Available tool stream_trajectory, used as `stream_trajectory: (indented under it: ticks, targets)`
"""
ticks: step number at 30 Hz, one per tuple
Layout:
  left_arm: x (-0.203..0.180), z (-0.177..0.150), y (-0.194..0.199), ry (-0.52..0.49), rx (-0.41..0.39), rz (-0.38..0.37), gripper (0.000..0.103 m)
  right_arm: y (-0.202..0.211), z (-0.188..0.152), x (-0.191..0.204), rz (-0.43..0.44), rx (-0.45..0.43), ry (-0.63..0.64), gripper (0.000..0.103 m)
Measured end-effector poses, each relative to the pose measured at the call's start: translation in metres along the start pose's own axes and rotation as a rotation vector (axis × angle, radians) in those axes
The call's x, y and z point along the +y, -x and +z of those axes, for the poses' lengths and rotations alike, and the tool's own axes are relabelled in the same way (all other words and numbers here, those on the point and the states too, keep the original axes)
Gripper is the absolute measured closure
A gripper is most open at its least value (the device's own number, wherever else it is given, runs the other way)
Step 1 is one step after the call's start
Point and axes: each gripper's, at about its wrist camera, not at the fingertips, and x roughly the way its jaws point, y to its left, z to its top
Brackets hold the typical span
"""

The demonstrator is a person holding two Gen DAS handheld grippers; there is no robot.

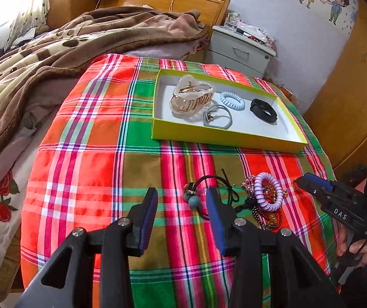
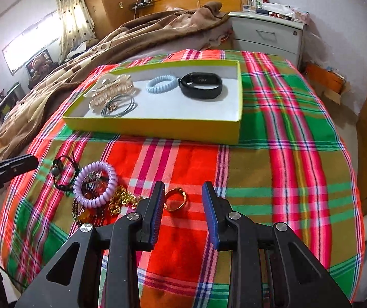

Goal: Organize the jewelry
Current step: 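Withdraw both tools from the box back toward the jewelry pile, then lower left tool onto purple coil hair tie while right tool nears gold ring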

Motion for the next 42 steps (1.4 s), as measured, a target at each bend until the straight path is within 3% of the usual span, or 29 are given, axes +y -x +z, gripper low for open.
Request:
stream_trajectory:
  ticks: [11,16,25,27,38,42]
  targets:
    - [0.005,-0.003,-0.002,0.010,0.010,0.007,0.062,-0.007,-0.007,0.011,-0.033,0.015,0.038,0.072]
    - [0.005,-0.003,-0.003,0.010,0.015,0.015,0.062,-0.006,-0.009,0.014,-0.070,0.007,0.062,0.082]
    - [-0.011,0.001,0.002,-0.022,0.005,0.015,0.062,-0.001,-0.011,0.004,-0.050,-0.018,0.028,0.082]
    - [-0.018,0.002,0.002,-0.036,0.005,0.006,0.062,0.001,-0.011,0.001,-0.043,-0.028,0.014,0.097]
    - [-0.071,0.012,-0.014,-0.133,0.036,-0.075,0.062,0.008,-0.012,-0.018,-0.006,-0.040,-0.035,0.097]
    - [-0.079,0.013,-0.018,-0.140,0.041,-0.076,0.062,0.003,-0.009,-0.015,0.032,-0.019,-0.004,0.091]
